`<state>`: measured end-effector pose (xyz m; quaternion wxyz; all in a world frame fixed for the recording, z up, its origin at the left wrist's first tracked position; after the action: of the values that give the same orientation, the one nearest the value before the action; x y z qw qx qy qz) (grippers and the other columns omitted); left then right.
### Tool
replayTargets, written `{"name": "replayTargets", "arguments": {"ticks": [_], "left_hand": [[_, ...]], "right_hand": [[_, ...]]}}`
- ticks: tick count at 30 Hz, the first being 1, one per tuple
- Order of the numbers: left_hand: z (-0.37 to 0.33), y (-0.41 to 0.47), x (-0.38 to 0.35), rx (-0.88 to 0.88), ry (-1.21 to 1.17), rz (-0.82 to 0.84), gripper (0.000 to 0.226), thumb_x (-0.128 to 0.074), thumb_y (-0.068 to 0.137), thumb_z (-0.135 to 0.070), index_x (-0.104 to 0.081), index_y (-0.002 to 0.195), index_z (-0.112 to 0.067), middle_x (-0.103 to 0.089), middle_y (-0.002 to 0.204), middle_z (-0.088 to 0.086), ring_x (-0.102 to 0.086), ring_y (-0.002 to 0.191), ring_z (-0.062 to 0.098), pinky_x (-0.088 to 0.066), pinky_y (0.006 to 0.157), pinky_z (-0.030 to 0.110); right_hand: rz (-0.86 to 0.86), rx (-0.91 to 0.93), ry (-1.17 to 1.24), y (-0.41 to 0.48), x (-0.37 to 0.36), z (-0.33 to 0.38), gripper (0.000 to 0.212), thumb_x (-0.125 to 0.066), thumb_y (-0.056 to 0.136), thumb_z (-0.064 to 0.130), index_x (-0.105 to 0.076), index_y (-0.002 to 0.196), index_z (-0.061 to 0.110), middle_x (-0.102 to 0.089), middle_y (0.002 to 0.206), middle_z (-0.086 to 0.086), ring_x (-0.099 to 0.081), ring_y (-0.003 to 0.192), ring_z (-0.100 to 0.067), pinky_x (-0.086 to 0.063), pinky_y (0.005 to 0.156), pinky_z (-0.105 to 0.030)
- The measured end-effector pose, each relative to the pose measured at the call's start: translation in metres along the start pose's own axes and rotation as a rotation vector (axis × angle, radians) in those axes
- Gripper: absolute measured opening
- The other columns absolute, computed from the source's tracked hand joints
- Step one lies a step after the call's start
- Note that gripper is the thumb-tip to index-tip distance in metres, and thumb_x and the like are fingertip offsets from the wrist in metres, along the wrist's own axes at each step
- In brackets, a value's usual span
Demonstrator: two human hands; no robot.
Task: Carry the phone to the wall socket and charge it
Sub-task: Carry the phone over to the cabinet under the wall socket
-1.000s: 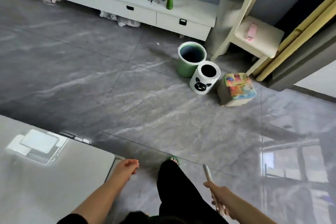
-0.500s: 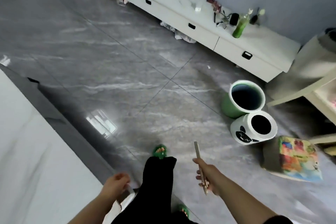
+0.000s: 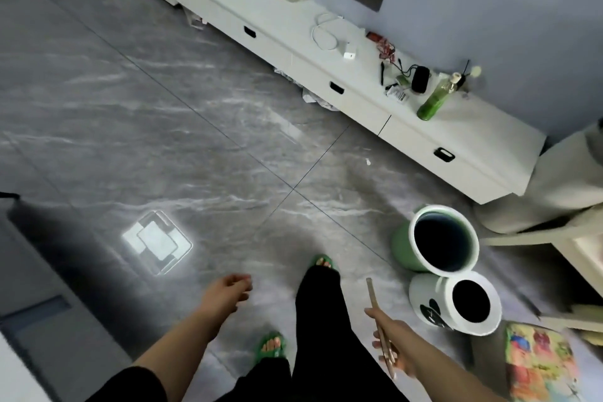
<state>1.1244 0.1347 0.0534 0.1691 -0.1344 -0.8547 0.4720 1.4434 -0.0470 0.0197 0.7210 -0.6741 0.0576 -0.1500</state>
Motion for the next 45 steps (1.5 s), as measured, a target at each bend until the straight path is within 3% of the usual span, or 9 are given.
{"name": "replayTargets", "arguments": {"ticks": [5,10,19,27,31,35,40,43,45], "left_hand": [[-0.090,0.046,-0.019,-0.020,0.016,0.021,0.015,-0.061,0.088,-0.025,-0.065,0.102,-0.022,-0.068,0.106,0.004,-0.063,0.092,0.016,-0.045,0.070,0.029],[-0.153,0.081,-0.020,-0.016,0.027,-0.082,0.022,-0.058,0.090,-0.013,-0.063,0.111,-0.007,-0.065,0.109,0.017,-0.059,0.087,0.023,-0.041,0.065,0.026],[-0.262,0.177,0.047,0.097,-0.037,-0.128,0.024,-0.056,0.092,-0.017,-0.064,0.112,-0.007,-0.067,0.112,0.014,-0.060,0.087,0.023,-0.037,0.061,0.028],[-0.442,0.273,0.090,-0.016,0.145,-0.022,0.023,-0.058,0.089,-0.017,-0.063,0.111,-0.009,-0.067,0.108,0.013,-0.062,0.087,0.021,-0.042,0.064,0.027],[-0.525,0.316,0.086,-0.047,0.242,0.058,0.020,-0.057,0.091,-0.018,-0.061,0.109,-0.011,-0.066,0.107,0.013,-0.060,0.091,0.022,-0.041,0.066,0.027],[-0.590,0.364,0.071,-0.040,0.287,0.129,0.021,-0.057,0.091,-0.020,-0.060,0.110,-0.011,-0.063,0.106,0.010,-0.058,0.085,0.017,-0.040,0.064,0.026],[-0.661,0.422,0.060,-0.029,0.342,0.145,0.019,-0.060,0.089,-0.024,-0.063,0.106,-0.016,-0.067,0.104,0.006,-0.062,0.085,0.017,-0.042,0.064,0.027],[-0.703,0.452,0.055,-0.035,0.388,0.112,0.018,-0.061,0.088,-0.021,-0.064,0.104,-0.014,-0.068,0.100,0.008,-0.062,0.082,0.018,-0.043,0.062,0.027],[-0.734,0.469,0.049,-0.037,0.429,0.076,0.019,-0.061,0.088,-0.020,-0.065,0.104,-0.012,-0.069,0.096,0.008,-0.062,0.080,0.020,-0.042,0.061,0.027]], "right_hand": [[-0.031,-0.001,-0.053,0.020,0.032,0.106,0.050,-0.072,0.077,0.051,-0.058,0.076,0.002,-0.052,0.069,-0.014,-0.053,0.075,-0.031,-0.041,0.075,-0.038],[-0.054,0.102,-0.050,0.024,0.026,0.233,0.047,-0.076,0.071,0.050,-0.063,0.083,0.006,-0.056,0.058,-0.010,-0.056,0.061,-0.027,-0.043,0.062,-0.033],[-0.033,0.305,-0.017,0.030,-0.033,0.460,0.043,-0.073,0.075,0.046,-0.061,0.085,0.007,-0.055,0.068,-0.009,-0.055,0.065,-0.023,-0.042,0.057,-0.032],[-0.074,0.204,0.155,0.038,-0.065,0.557,0.046,-0.073,0.076,0.045,-0.061,0.093,0.004,-0.056,0.075,-0.012,-0.057,0.071,-0.027,-0.044,0.061,-0.032],[-0.057,0.095,0.262,0.039,-0.061,0.592,0.055,-0.068,0.082,0.045,-0.055,0.111,0.001,-0.054,0.087,-0.016,-0.055,0.077,-0.028,-0.044,0.063,-0.033],[-0.083,0.070,0.299,0.050,-0.035,0.637,0.059,-0.069,0.083,0.043,-0.055,0.114,-0.004,-0.056,0.081,-0.015,-0.055,0.076,-0.028,-0.042,0.072,-0.038],[-0.094,0.052,0.299,0.065,-0.012,0.715,0.056,-0.073,0.078,0.045,-0.051,0.107,0.003,-0.056,0.094,-0.018,-0.054,0.080,-0.032,-0.043,0.064,-0.036],[-0.081,0.085,0.291,0.075,0.000,0.779,0.057,-0.072,0.079,0.045,-0.053,0.109,0.000,-0.056,0.083,-0.013,-0.052,0.067,-0.025,-0.041,0.056,-0.032],[-0.066,0.111,0.284,0.078,0.007,0.824,0.054,-0.070,0.080,0.044,-0.054,0.107,0.000,-0.055,0.081,-0.012,-0.053,0.070,-0.024,-0.040,0.055,-0.031]]}}
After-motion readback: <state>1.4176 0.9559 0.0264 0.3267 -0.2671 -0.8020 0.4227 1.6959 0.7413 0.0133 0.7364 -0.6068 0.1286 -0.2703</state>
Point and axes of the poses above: each hand's wrist, its own y-axis towards the middle knuckle, its own x-axis out of the back of the hand, z = x × y, the point moved 5 cm from there along y, towards the middle knuckle
